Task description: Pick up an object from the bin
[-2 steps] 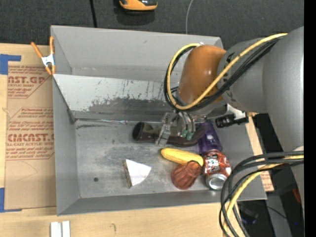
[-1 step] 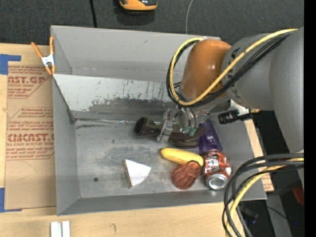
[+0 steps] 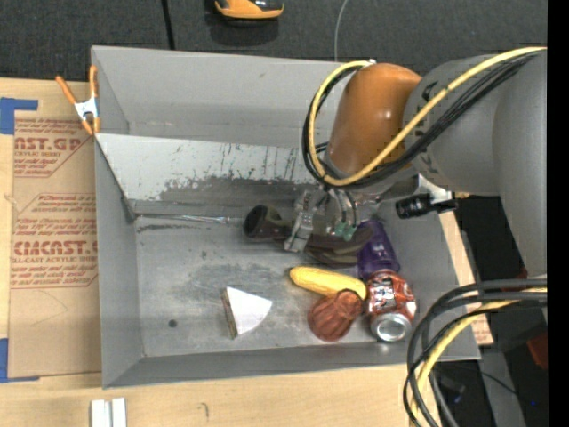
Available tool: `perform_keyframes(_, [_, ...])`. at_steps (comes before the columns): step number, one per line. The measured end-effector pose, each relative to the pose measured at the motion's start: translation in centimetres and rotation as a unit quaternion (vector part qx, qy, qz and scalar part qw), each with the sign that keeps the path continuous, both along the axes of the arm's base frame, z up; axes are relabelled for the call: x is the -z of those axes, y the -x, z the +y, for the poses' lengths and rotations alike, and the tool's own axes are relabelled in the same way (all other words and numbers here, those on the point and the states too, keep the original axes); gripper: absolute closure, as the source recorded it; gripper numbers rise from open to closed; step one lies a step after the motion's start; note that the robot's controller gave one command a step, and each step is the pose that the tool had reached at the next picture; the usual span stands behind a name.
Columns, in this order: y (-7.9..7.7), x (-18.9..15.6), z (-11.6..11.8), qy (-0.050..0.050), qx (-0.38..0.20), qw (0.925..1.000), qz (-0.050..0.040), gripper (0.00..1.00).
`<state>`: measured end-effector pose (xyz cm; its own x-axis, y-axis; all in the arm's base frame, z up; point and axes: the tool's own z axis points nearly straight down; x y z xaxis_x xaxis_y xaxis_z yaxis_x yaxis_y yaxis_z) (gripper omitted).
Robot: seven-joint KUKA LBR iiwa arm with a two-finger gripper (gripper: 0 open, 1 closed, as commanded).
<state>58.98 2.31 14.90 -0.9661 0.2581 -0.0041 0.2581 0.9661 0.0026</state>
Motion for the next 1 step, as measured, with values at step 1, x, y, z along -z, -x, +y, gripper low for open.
perform_keyframes(1, [0.07,-0.74,0.02,0.000,0.000,1.0000,0.0015,1.00])
